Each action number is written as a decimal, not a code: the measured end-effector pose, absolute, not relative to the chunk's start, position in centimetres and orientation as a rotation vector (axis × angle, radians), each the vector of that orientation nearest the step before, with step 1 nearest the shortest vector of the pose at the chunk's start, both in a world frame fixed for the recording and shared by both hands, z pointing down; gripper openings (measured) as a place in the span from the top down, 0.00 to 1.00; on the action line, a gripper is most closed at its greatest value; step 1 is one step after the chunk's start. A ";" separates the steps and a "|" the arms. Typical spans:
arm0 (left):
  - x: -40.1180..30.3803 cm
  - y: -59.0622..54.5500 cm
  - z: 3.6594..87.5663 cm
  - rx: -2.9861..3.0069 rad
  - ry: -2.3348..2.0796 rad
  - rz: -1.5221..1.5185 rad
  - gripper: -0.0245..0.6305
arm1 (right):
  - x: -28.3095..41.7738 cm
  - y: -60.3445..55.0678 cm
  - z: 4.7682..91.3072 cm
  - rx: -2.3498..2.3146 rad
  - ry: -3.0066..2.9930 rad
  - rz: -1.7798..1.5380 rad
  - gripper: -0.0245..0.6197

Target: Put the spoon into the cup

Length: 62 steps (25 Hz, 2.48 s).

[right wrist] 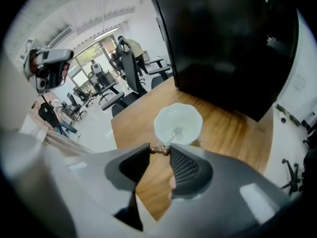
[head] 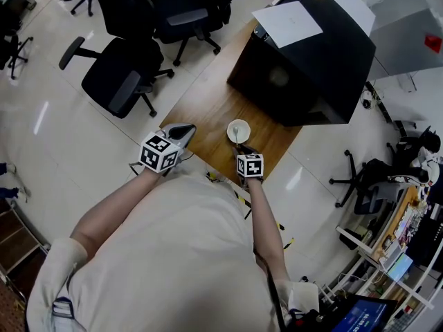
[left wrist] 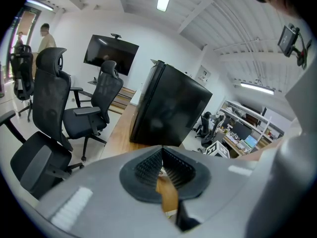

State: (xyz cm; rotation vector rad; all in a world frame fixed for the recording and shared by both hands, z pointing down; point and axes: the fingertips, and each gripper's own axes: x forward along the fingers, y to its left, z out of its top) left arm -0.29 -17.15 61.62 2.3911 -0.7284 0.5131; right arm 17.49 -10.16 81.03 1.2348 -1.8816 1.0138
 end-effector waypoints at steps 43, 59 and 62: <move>-11.7 -22.0 61.4 2.482 -0.457 0.570 0.96 | 12.7 -10.2 69.3 2.024 -1.837 0.886 0.69; -7.8 -18.1 59.6 2.551 -0.353 0.552 0.96 | 12.3 -3.0 62.6 2.164 -1.935 0.719 0.69; -7.7 -16.4 59.1 2.549 -0.381 0.541 0.96 | 12.7 -1.0 61.5 2.164 -1.976 0.689 0.70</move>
